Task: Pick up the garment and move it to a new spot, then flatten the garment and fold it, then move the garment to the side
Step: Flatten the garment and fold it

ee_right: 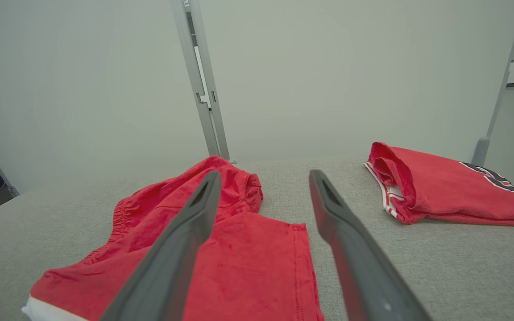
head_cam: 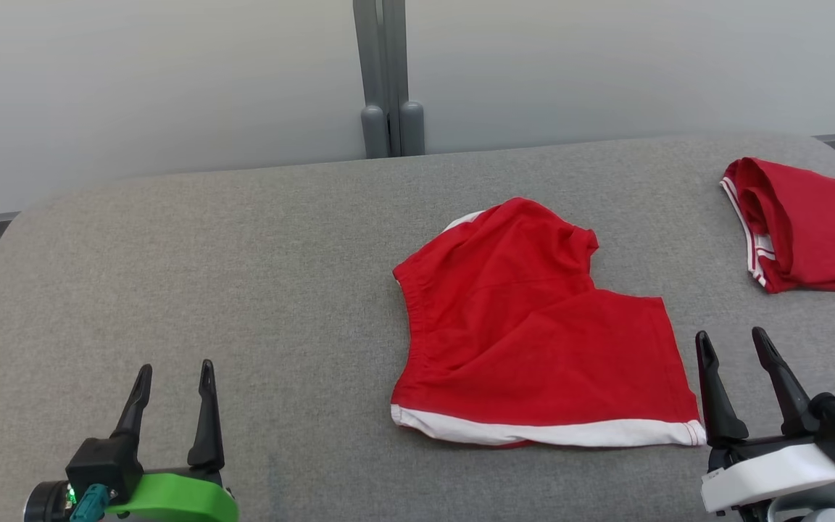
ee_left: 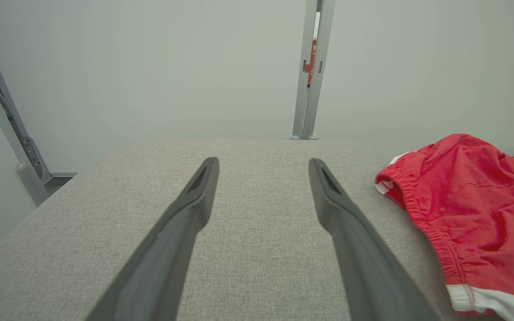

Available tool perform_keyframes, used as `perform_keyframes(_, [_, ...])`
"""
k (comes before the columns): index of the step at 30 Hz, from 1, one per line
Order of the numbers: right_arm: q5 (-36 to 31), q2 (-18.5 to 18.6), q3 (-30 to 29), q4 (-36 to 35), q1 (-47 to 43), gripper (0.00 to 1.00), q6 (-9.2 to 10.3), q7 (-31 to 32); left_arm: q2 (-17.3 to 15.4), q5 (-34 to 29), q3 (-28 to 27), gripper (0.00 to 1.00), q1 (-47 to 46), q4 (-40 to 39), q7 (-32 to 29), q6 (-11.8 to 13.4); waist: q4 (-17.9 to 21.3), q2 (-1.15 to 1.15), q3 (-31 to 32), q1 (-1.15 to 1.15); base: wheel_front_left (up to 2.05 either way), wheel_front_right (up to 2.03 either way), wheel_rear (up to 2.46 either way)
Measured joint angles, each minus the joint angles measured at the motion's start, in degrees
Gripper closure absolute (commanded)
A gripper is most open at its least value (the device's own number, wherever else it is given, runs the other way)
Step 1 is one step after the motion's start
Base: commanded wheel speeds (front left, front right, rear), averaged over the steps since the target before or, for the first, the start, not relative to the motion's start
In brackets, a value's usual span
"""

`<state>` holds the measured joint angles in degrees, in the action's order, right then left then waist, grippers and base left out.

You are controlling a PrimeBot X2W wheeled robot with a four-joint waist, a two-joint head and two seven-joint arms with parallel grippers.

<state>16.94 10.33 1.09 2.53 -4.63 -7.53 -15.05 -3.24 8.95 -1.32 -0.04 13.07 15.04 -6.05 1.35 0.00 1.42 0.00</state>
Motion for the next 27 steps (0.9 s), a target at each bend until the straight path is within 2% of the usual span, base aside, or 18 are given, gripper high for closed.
perform_keyframes(27, [0.44,0.20,1.66,1.02,-0.13,0.00,0.00,0.00,0.08,-0.92,-0.12,0.00,0.82,0.76,0.00,-0.94,-0.32,0.00,0.87,0.00,0.00,0.00,0.00])
